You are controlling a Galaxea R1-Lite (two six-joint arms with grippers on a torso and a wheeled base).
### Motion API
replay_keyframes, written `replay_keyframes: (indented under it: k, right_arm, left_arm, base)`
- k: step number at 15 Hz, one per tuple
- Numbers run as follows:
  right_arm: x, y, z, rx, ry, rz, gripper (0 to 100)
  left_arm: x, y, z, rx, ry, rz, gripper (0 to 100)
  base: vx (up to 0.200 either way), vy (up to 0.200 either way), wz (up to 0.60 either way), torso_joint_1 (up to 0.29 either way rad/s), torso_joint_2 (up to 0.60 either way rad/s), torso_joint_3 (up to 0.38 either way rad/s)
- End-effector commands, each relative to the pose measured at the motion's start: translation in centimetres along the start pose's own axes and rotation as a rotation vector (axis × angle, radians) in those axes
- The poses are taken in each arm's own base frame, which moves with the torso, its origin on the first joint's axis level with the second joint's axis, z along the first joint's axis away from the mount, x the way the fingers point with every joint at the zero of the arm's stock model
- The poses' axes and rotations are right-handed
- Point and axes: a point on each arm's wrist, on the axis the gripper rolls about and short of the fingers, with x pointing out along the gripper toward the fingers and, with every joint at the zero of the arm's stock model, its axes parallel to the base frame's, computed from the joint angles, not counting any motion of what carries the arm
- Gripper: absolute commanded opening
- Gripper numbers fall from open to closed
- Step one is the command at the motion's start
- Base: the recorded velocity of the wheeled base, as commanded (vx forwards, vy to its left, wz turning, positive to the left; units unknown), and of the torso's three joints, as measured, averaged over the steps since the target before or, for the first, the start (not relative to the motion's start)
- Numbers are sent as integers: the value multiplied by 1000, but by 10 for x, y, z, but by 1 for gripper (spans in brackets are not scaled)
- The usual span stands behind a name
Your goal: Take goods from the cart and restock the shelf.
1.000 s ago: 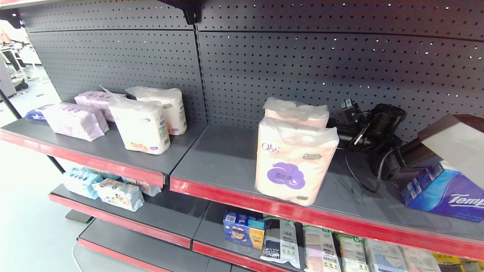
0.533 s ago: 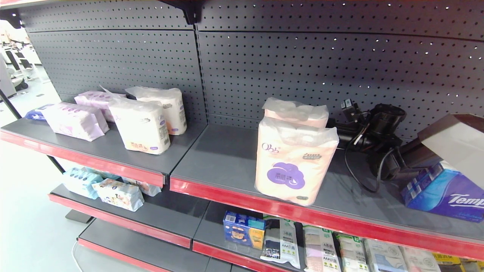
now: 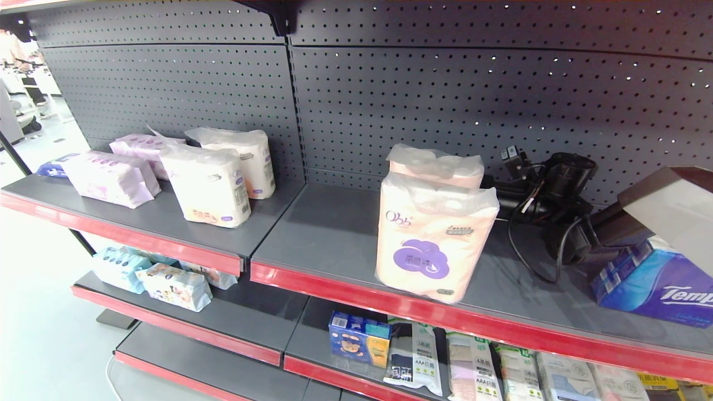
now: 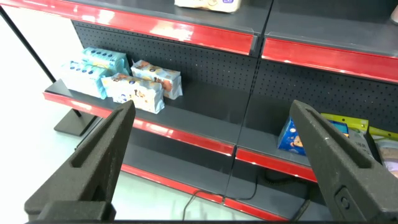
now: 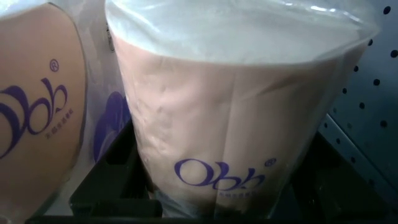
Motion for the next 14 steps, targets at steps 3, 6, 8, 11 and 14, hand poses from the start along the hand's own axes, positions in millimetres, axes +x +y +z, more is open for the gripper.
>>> replay_keyframes:
  k: [3, 6, 8, 11, 14]
  right_arm:
    - [0, 0, -1, -11, 1, -1, 0]
    - [0, 0, -1, -12, 1, -1, 0]
    - [0, 0, -1, -20, 1, -1, 0]
    - [0, 1, -2, -22, 2, -1, 100]
    - [0, 1, -2, -20, 3, 6, 100]
  left_arm:
    - [0, 0, 0, -1, 0, 0, 100]
    - [0, 0, 0, -1, 0, 0, 100]
    - [0, 0, 0, -1, 0, 0, 100]
    - [0, 0, 0, -1, 0, 0, 100]
    - [0, 0, 0, -1, 0, 0, 100]
  base:
    - [0, 0, 0, 0, 0, 0]
    - [0, 0, 0, 0, 0, 0]
    - [0, 0, 0, 0, 0, 0]
    - [0, 0, 0, 0, 0, 0]
    - [0, 0, 0, 0, 0, 0]
